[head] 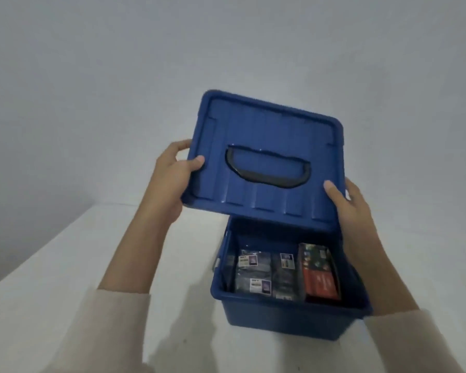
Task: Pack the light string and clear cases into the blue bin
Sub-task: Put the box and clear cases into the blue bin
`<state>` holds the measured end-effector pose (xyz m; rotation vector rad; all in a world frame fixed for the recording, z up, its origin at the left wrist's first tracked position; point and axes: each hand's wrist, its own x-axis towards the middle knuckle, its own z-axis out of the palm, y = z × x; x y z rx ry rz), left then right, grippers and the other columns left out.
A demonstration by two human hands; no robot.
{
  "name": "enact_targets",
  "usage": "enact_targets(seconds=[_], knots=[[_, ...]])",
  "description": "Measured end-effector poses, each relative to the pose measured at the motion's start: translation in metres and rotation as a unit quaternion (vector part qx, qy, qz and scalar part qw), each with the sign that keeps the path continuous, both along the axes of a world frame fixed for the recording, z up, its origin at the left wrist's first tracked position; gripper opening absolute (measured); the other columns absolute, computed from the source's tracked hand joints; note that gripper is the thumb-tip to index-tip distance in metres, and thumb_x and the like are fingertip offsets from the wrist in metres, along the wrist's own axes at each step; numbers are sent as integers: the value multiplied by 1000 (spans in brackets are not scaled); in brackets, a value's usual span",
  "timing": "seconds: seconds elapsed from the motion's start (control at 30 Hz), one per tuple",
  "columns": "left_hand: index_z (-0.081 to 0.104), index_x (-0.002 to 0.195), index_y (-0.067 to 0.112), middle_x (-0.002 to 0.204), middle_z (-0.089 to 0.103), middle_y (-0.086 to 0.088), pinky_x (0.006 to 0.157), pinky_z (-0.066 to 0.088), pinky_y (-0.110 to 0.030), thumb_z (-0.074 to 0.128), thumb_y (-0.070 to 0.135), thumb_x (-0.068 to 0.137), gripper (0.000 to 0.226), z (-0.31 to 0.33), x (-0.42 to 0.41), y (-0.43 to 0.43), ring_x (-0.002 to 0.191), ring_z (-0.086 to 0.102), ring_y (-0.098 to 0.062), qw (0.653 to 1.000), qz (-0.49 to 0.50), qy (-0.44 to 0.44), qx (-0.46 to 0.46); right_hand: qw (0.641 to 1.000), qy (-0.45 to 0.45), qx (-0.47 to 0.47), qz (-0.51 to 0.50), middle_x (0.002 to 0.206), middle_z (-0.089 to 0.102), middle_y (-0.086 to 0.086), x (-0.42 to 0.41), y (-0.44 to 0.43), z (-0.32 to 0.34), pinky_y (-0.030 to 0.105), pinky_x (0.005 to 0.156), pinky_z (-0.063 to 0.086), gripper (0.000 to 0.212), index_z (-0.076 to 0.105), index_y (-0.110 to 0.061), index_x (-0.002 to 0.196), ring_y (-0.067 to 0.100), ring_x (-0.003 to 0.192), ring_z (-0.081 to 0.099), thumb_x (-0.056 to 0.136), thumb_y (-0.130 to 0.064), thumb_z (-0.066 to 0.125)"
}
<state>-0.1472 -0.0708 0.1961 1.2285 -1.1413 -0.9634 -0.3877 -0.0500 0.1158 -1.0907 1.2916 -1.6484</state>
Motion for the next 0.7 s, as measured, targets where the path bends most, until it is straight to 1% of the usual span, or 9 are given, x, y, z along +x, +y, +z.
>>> enact_targets(seconds=[0.07,0.1,0.17,0.23,0.3,0.4,0.57,0.63,0.7], knots=[[54,115,20,108,66,-9,64,53,-32,51,10,93,25,-43,-14,-6,89,63,-23,997,-14,-17,71,998,-7,54,-12,108,66,4,-18,7,-7,34,77,54,32,56,-13,124,19,92,64,94,-24,54],[55,116,18,111,65,-10,70,54,-35,50,10,93,25,-63,-20,-7,92,62,-25,994,-13,-61,90,995,19,88,-32,100,67,4,-25,11,-12,33,72,53,27,60,-11,118,19,86,64,94,-23,53],[60,113,15,108,66,-8,78,52,-35,49,10,91,25,-98,-27,-5,94,61,-25,977,-14,-187,100,976,130,159,-68,93,64,8,-35,19,-26,32,70,46,22,63,-10,104,22,80,59,96,-25,49],[62,98,19,92,64,-3,66,49,-31,46,8,90,22,-118,-30,3,85,58,-23,954,-16,-280,103,932,274,224,-80,89,61,9,-42,28,-41,33,71,42,28,64,-10,96,25,79,54,97,-29,44],[60,88,16,86,64,-7,64,48,-32,42,7,89,20,-130,-29,9,78,57,-23,938,-8,-330,103,888,363,274,-69,88,60,7,-44,35,-53,33,69,41,32,66,-12,99,25,79,53,97,-31,40],[66,93,9,84,67,-10,66,51,-35,42,9,87,24,-137,-27,15,71,58,-22,930,7,-354,96,854,425,292,-74,82,57,3,-42,42,-61,30,60,36,32,63,-12,97,19,68,50,97,-30,35],[68,104,18,85,68,-2,63,49,-28,48,13,84,29,-137,-20,24,73,62,-19,921,2,-370,122,829,466,299,-73,89,56,4,-41,51,-62,28,57,33,29,59,-16,96,17,67,48,97,-30,34],[65,115,17,94,68,-3,67,50,-29,49,14,86,33,-138,-18,26,82,63,-20,925,-5,-355,134,826,471,304,-64,90,55,3,-41,52,-63,27,55,33,25,57,-19,98,16,67,48,97,-29,34],[51,132,17,116,63,-5,76,47,-30,52,14,87,45,-136,-19,23,100,59,-23,945,-10,-284,159,837,454,302,-55,89,55,4,-41,51,-65,27,54,33,22,56,-20,96,16,67,48,97,-27,35]])
